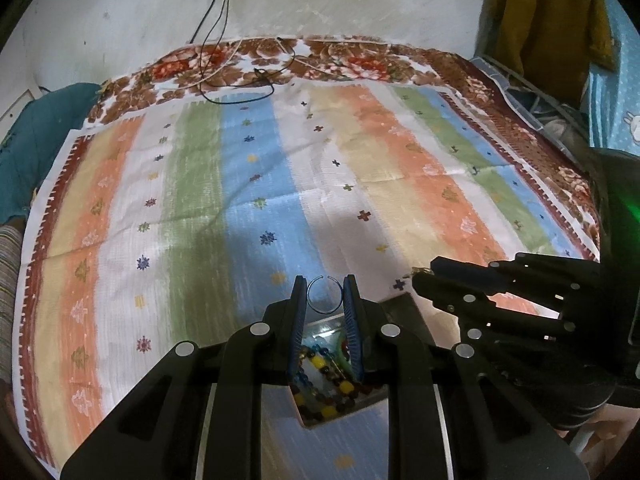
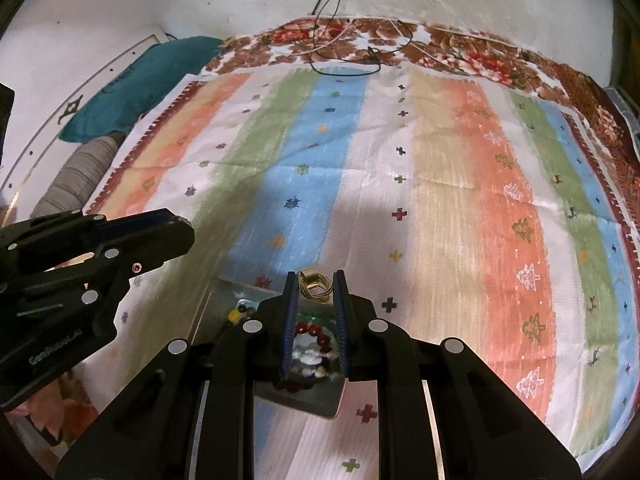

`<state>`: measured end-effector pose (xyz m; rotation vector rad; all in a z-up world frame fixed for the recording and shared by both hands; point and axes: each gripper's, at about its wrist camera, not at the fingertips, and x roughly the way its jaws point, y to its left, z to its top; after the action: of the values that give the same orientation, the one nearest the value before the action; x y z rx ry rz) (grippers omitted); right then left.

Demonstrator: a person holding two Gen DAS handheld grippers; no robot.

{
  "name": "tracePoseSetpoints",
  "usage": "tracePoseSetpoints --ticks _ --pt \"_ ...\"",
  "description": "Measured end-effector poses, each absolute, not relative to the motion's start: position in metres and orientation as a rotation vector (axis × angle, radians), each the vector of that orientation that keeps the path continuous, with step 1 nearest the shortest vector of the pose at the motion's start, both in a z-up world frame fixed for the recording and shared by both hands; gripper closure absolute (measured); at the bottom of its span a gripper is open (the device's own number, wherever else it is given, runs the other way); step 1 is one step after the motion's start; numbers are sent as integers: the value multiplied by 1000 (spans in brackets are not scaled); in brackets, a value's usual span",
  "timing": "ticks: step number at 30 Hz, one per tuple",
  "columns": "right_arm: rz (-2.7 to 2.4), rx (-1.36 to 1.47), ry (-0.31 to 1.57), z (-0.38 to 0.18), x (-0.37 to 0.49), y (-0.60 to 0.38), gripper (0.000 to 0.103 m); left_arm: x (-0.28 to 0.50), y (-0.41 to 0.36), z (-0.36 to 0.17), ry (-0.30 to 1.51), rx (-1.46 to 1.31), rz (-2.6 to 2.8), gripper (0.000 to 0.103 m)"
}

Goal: Organize jewelry
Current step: 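Lift both rings and carry them over the silver tin, then open the right tool over the tin while the left tool releases its ring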

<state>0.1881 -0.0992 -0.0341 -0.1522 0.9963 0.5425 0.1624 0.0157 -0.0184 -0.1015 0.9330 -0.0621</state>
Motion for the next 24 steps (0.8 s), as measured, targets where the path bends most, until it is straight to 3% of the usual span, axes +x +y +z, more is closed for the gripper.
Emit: tracePoseSetpoints --ticks 16,19,24 --pt "605 -118 1015 -33 163 -102 84 137 14 -13 914 -150 -59 82" --pt "598 -119 1023 -33 163 -103 65 136 18 -13 916 -167 -45 73" --pt "568 -109 1008 -28 160 -114 60 129 24 -11 912 -181 -27 66"
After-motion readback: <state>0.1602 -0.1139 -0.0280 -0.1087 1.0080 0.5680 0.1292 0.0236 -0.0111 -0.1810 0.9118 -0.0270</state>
